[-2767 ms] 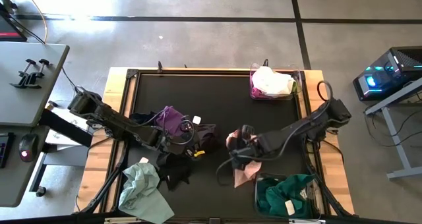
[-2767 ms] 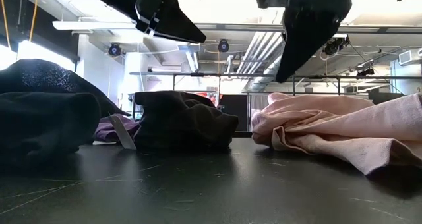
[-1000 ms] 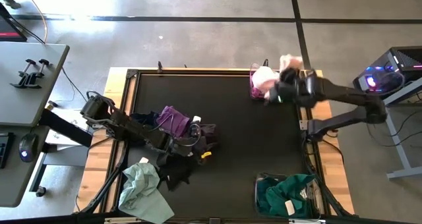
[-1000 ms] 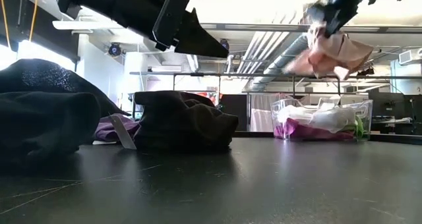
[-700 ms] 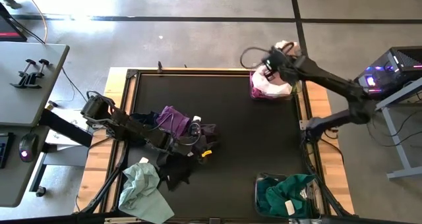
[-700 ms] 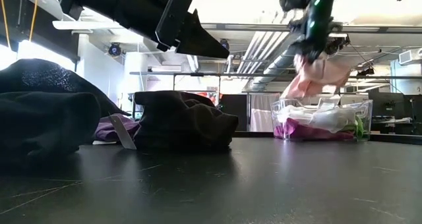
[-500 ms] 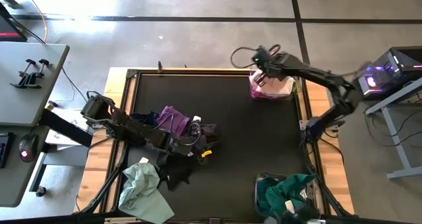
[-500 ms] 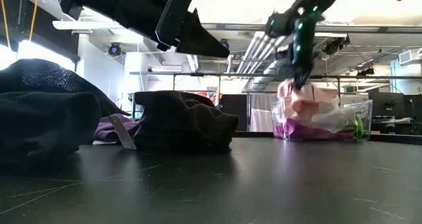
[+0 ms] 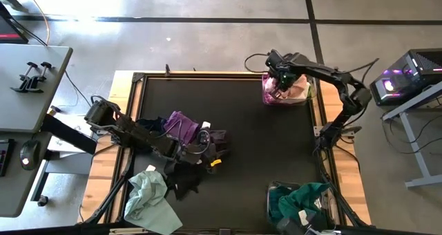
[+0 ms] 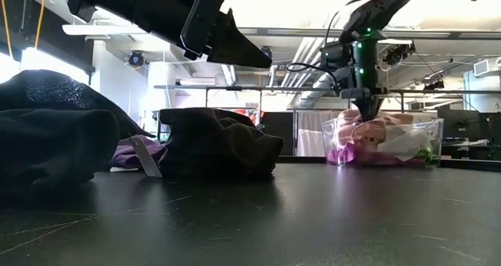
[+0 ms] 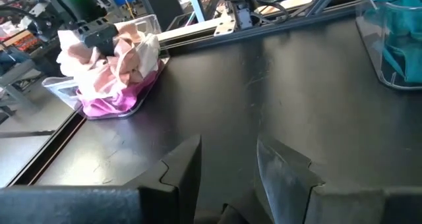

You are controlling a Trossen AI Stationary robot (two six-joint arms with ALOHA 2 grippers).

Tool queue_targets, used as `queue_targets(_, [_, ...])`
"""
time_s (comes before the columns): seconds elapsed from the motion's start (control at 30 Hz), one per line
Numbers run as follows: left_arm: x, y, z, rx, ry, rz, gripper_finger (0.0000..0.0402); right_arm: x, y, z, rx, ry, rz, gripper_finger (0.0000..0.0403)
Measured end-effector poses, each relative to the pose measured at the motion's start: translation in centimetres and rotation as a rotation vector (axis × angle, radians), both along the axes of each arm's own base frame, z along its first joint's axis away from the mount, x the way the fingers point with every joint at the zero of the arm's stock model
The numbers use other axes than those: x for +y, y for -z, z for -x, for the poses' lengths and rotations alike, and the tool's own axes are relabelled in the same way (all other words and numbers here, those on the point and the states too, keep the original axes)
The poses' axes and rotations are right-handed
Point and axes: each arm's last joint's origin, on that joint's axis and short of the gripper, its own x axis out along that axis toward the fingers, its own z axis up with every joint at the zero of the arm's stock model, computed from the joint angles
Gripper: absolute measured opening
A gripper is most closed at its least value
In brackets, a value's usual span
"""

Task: Sort towels by color in basket
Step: Put the light pink towel into the top transparent bin

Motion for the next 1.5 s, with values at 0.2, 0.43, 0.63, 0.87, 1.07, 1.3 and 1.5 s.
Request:
queue_targets(0.2, [0.0, 0.0, 0.0, 0.0, 0.0, -0.001, 0.0133, 0.5, -1.7, 0.9, -0.148, -0.004, -0.064, 0.0095])
queue_targets(0.43, [0.0, 0.0, 0.0, -0.002, -0.002, 0.007, 0.0133, 3.4, -5.4, 2.7, -0.285, -0.06, -0.129, 0.0154])
queue_targets(0.63, [0.1, 0.0, 0.0, -0.005, -0.008, 0.015, 0.0133, 3.7, -8.3, 2.9, -0.353, -0.03, 0.193, 0.0145])
queue_targets(0.87, [0.1, 0.0, 0.0, -0.008, -0.01, 0.022, 0.0133, -0.2, -7.5, 1.8, -0.369, 0.116, 0.409, 0.0087])
queue_targets(1.07, [0.1, 0.0, 0.0, -0.008, -0.01, 0.022, 0.0133, -2.3, -3.0, -0.1, -0.185, 0.13, 0.361, 0.0013])
queue_targets(1.3, [0.0, 0.0, 0.0, -0.008, -0.008, 0.023, 0.0133, -0.8, 1.4, -1.8, -0.04, 0.023, 0.075, 0.001])
queue_targets(1.5, [-0.2, 0.0, 0.0, -0.002, 0.044, 0.049, 0.0133, -2.0, 3.6, -2.0, -0.024, 0.014, 0.003, 0.0002])
